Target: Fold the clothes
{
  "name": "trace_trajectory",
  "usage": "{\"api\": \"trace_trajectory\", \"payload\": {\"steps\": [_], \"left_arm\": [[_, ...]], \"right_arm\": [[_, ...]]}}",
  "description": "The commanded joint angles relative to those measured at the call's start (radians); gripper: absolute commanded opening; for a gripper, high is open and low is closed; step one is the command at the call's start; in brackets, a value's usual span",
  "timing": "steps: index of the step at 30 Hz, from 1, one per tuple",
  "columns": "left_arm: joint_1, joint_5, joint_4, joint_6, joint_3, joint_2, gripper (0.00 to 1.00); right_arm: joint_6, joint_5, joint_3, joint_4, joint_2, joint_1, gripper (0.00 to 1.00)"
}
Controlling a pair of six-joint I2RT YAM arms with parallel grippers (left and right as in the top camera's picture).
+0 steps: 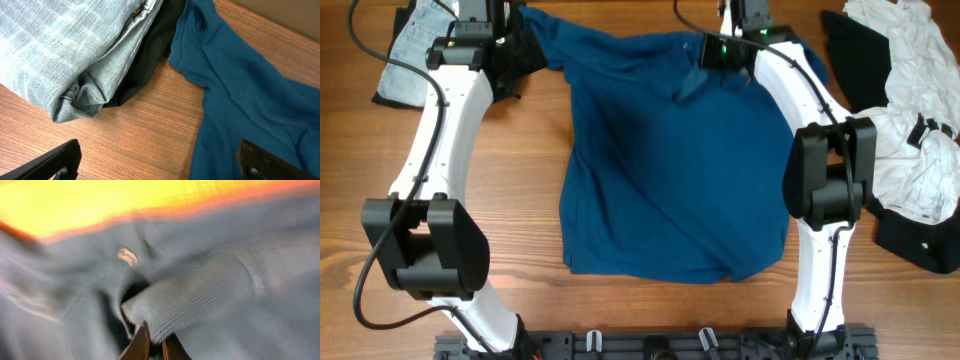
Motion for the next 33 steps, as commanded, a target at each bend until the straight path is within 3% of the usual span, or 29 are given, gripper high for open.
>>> {"api": "trace_trajectory", "payload": {"steps": [1, 7, 15, 17, 18, 19, 20, 23, 27, 33], "left_arm": [[0.001, 0.005, 0.006, 0.005, -0.005, 0.007, 1.00], [0.001, 0.006, 0.022, 0.004, -0.005, 0.007, 1.00], [0.001, 0.010, 0.043, -0.003, -0.005, 0.007, 1.00], [0.001, 0.010, 0.047, -0.003, -0.005, 0.007, 1.00], [0.001, 0.010, 0.048, -0.003, -0.005, 0.007, 1.00], [0.001, 0.010, 0.048, -0.003, -0.005, 0.007, 1.00], [0.001, 0.010, 0.048, -0.003, -0.005, 0.007, 1.00], [0.001, 0.010, 0.048, -0.003, -0.005, 0.007, 1.00], [0.001, 0.011, 0.051, 0.002, -0.005, 0.007, 1.00], [-0.006, 0.159, 0.189, 0.344, -0.005, 0.077, 1.00]], "right_arm": [[0.007, -0.032, 0.037, 0.140, -0.033, 0.000, 0.04], [0.090, 0.193, 0.035, 0.452, 0.023, 0.003, 0.04], [0.293, 0.283, 0.035, 0.758, 0.225, 0.004, 0.04], [0.307, 0.288, 0.035, 0.792, 0.246, 0.004, 0.56], [0.307, 0.288, 0.035, 0.791, 0.246, 0.004, 0.92], [0.299, 0.283, 0.035, 0.789, 0.242, 0.004, 1.00], [0.272, 0.265, 0.035, 0.784, 0.229, 0.004, 1.00], [0.251, 0.207, 0.035, 0.672, 0.141, 0.004, 1.00], [0.183, 0.204, 0.035, 0.341, -0.083, 0.004, 1.00], [0.081, 0.204, 0.035, -0.068, -0.319, 0.004, 1.00]]}}
